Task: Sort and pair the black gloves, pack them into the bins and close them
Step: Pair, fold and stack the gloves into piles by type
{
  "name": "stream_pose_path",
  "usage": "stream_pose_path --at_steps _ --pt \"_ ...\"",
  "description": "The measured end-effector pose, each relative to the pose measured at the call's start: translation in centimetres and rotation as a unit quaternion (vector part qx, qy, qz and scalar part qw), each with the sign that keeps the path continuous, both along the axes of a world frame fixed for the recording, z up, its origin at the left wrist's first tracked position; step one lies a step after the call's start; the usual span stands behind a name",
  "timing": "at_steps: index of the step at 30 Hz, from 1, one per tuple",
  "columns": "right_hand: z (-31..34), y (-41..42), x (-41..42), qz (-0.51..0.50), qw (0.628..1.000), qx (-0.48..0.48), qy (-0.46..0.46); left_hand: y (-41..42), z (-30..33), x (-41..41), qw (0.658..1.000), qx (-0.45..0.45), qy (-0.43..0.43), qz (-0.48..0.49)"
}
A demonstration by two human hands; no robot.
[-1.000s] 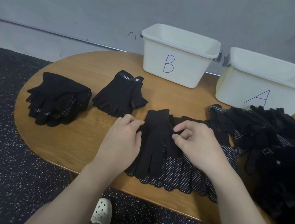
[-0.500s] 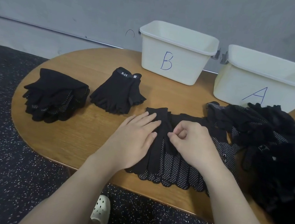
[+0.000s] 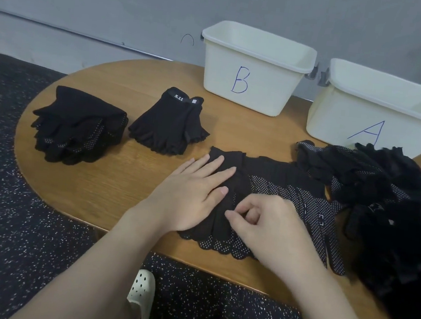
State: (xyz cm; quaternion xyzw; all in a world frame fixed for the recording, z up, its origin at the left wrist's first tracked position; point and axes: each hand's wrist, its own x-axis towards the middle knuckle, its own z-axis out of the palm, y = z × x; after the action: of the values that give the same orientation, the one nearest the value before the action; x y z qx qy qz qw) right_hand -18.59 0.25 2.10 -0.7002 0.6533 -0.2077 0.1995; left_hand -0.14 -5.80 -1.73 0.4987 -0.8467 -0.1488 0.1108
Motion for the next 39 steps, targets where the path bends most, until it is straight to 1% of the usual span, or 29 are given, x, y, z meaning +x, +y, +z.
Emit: stream_pose_path --at_steps 2,8,13,16,18,23,27,29,32,33,35,37,39 --pt "-0.5 0.1 0.4 -0.019 1.0 -0.001 0.008 0.0 0.0 -0.1 1.0 0.004 -0.004 0.0" --pt "-1.5 -0.1 0.9 -0.059 0.998 -0.033 -0.016 0.1 0.1 -0.1 1.0 0.009 -0.003 0.002" --pt "-1.8 -0.2 0.8 -0.058 0.998 -0.011 -0.034 0.1 0.0 -0.1 1.0 0.001 0.008 0.005" --pt "-1.8 -0.4 0.2 -0.058 0.995 0.014 -0.083 0.2 0.0 -0.1 1.0 -0.001 0.012 0.006" --pt "-1.7 -0.4 0.1 -0.056 0.993 0.021 -0.098 0.1 0.0 -0.1 1.0 0.0 0.012 0.007" --pt "-1.6 -0.3 0.3 -0.042 0.998 0.01 -0.043 0.1 0.0 -0.1 1.0 0.003 0.011 0.01" --pt "-1.6 -0.2 0.4 -0.038 0.999 -0.006 -0.015 0.2 -0.1 -0.5 1.0 0.003 -0.01 0.022" --pt "-1.4 -0.2 0.4 -0.036 0.999 -0.012 -0.01 0.4 0.2 -0.5 1.0 0.005 0.008 0.022" --pt "-1.2 0.1 0.4 -0.027 0.999 -0.039 -0.005 1.0 1.0 0.7 0.994 0.011 0.101 0.038" --pt "-1.1 0.2 0.4 -0.025 0.998 -0.059 -0.001 1.2 1.1 1.4 0.992 0.007 0.119 0.05" --pt "-0.7 0.5 0.5 -0.015 0.994 -0.104 -0.001 1.7 1.2 2.9 0.99 0.003 0.121 0.072" --pt "-0.4 0.7 0.8 0.016 0.991 -0.134 -0.016 2.3 1.0 4.0 0.99 0.006 0.114 0.086" --pt "-0.3 0.6 1.2 0.04 0.99 -0.13 -0.021 2.9 0.8 4.5 0.99 0.002 0.108 0.087"
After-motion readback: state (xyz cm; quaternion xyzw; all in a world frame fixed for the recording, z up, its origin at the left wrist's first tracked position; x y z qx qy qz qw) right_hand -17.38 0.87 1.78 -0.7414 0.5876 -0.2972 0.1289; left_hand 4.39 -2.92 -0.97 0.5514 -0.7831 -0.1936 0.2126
